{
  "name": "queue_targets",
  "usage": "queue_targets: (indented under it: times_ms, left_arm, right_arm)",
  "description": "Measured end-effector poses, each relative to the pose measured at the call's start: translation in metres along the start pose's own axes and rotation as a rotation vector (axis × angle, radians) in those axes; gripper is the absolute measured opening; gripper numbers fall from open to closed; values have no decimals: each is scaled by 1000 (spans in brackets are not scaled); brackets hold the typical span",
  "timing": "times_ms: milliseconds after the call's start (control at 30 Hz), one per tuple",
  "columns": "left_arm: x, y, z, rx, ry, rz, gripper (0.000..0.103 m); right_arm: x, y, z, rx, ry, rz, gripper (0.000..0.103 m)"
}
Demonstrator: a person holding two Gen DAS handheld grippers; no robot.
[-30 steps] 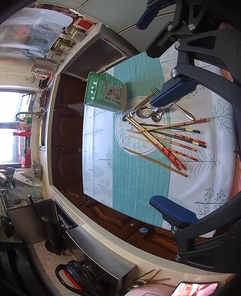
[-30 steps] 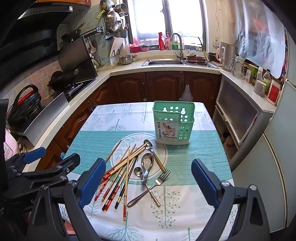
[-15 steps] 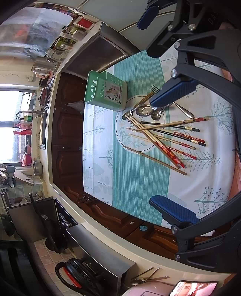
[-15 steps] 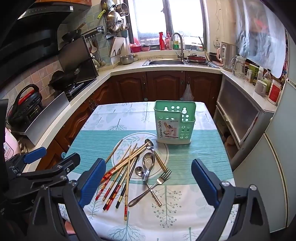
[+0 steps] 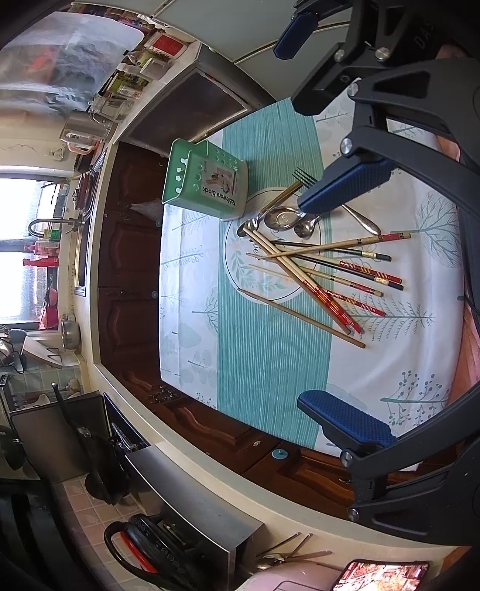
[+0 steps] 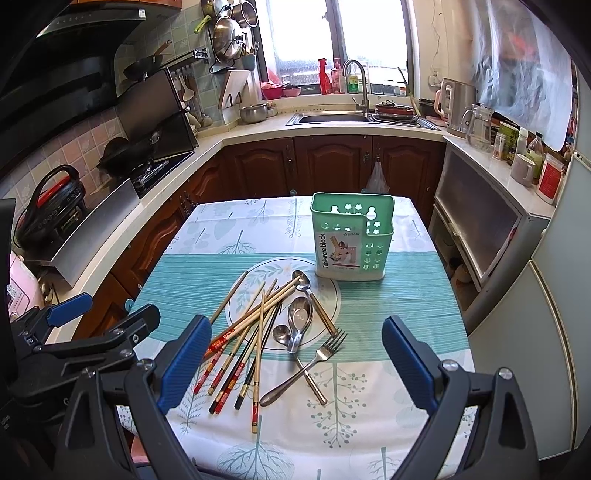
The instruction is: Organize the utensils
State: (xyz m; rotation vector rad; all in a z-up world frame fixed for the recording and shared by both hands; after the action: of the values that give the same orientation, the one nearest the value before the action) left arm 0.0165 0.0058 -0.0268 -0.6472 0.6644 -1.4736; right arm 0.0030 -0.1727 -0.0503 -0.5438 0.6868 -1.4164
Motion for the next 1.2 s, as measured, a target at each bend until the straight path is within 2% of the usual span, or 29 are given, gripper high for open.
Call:
queue_targets:
  times_ms: [833, 967, 1067, 1200]
  left_arm:
    - [3, 4, -3, -39, 5, -14, 96]
    - [4, 7, 2, -40, 14, -56, 96]
    - [4, 5, 12, 5, 40, -108, 95]
    - [3, 6, 29, 15, 98, -136, 85]
  right_arm:
    - [-1, -2, -6, -14, 13, 12, 95]
    - [-1, -1, -6, -13, 11, 15, 95]
    - [-1, -1, -6, -11, 8, 12, 95]
    - [2, 2, 2, -11, 1, 9, 95]
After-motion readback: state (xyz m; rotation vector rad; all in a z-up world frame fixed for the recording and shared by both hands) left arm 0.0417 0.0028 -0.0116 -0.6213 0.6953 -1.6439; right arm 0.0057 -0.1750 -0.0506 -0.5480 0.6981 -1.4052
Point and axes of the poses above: each gripper's, at about its wrist camera, not at the fingertips, and y roughly the way its jaws point, x to its right, z to its top, the point moved 3 cm from there along y, roughly the way its jaws point
